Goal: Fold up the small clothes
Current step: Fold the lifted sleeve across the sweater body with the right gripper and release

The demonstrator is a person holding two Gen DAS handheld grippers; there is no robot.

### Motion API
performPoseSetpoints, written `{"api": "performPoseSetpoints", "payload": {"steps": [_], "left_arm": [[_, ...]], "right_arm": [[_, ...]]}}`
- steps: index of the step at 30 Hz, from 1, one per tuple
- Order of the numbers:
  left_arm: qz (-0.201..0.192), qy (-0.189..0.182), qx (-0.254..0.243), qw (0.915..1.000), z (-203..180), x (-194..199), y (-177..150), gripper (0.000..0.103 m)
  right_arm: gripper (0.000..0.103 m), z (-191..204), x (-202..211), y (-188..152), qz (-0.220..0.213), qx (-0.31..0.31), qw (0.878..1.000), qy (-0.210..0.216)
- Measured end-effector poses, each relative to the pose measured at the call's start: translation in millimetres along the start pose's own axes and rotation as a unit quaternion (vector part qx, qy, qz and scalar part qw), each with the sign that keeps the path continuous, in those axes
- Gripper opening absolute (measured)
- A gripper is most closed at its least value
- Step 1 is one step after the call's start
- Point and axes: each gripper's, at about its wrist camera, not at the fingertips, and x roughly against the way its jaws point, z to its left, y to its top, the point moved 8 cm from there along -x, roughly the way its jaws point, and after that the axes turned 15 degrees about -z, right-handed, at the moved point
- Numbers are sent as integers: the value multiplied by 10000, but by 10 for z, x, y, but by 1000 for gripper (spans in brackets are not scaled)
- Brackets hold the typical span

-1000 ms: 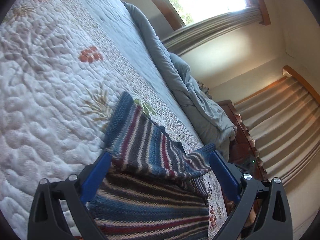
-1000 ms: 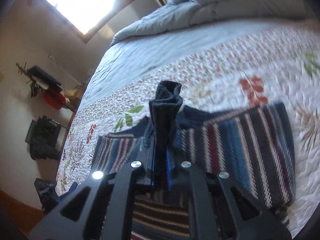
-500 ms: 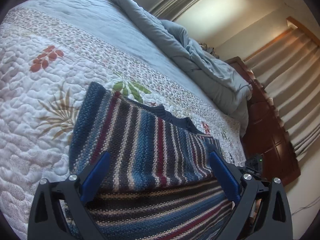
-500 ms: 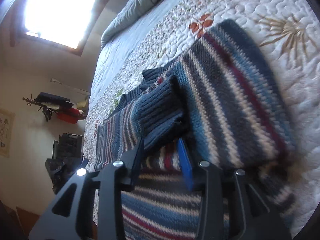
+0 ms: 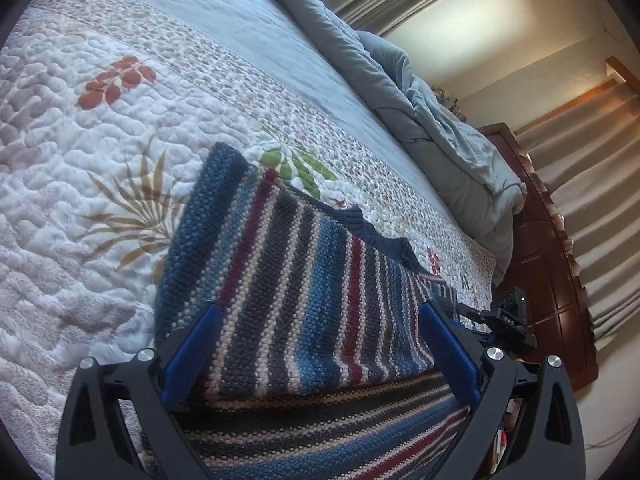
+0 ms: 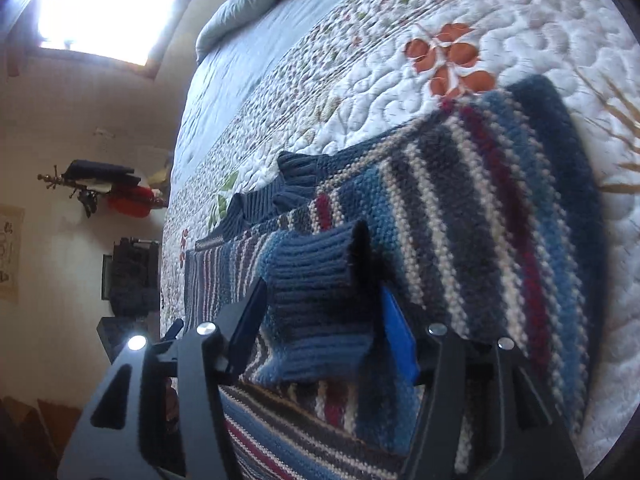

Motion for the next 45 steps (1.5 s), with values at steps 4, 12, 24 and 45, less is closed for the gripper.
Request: {"api": "performPoseSetpoints", "payload": {"steps": [4,12,24,45], "left_arm": [[-257,-35,128,9996,29,156,161,99],[-46,-206,-32,9998,-119,140,55,99],[292,39,-397,9988,-100,-111,-297,99],[226,901,-1850,9783,-304,-138,-547,98]], "right_arm": [[20,63,-80,-34,174,51,9998,54],[10,371,175,288,-418,644,9970,58],[29,-186,180,74,-452,144,9984,-315],[9,-230,441,-313,-640,781,9895,-1035]]}}
